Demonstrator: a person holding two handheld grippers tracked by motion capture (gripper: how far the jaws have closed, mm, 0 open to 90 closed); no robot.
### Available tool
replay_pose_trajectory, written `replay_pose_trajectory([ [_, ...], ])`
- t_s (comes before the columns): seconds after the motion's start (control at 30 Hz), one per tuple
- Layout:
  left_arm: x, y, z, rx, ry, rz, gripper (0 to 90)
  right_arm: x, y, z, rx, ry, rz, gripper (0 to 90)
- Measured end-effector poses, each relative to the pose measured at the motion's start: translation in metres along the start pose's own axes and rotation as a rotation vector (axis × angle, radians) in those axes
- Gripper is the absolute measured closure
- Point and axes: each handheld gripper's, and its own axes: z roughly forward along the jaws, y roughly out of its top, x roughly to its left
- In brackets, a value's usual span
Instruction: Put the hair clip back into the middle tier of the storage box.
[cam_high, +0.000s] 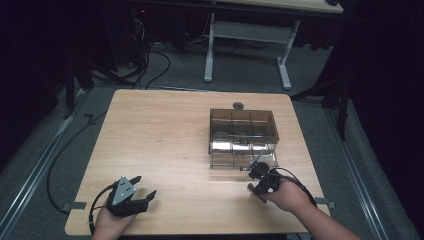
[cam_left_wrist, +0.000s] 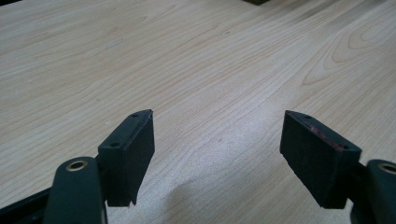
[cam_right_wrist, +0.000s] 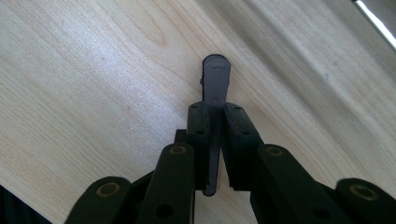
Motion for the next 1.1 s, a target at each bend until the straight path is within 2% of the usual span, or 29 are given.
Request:
replay_pose_trajectory([
  [0.37, 0.000, 0.000, 0.000, 0.000, -0.001, 0.001, 26.7, -0.004, 0.002, -0.016, -0.014, 0.001, -0.014, 82.2],
  [0.43, 0.000, 0.000, 0.000, 0.000, -0.001, 0.001, 26.7, -0.004, 0.002, -0.017, -0.016, 0.005, -0.005, 82.2],
  [0.5, 0.000, 0.000, 0.000, 0.000, -0.001, 0.001, 26.7, -0.005, 0.003, -0.021, -0.019, 0.005, -0.009, 82.2],
  [0.53, 0.000, 0.000, 0.000, 0.000, -0.001, 0.001, 26.7, -0.005, 0.004, -0.024, -0.019, 0.006, 0.004, 82.3],
  [0.6, 0.000, 0.000, 0.000, 0.000, -0.001, 0.001, 26.7, -0.006, 0.005, -0.028, -0.023, 0.006, -0.011, 82.3],
  [0.83, 0.000, 0.000, 0.000, 0.000, -0.001, 0.000, 26.7, -0.010, 0.009, -0.042, -0.031, 0.003, -0.012, 82.3],
  [0.87, 0.000, 0.000, 0.000, 0.001, -0.001, 0.000, 26.7, -0.008, 0.010, -0.045, -0.024, 0.002, 0.012, 82.3],
  [1.1, 0.000, 0.000, 0.000, 0.000, -0.001, 0.000, 26.7, -0.010, 0.018, -0.058, -0.031, 0.001, 0.007, 82.3],
])
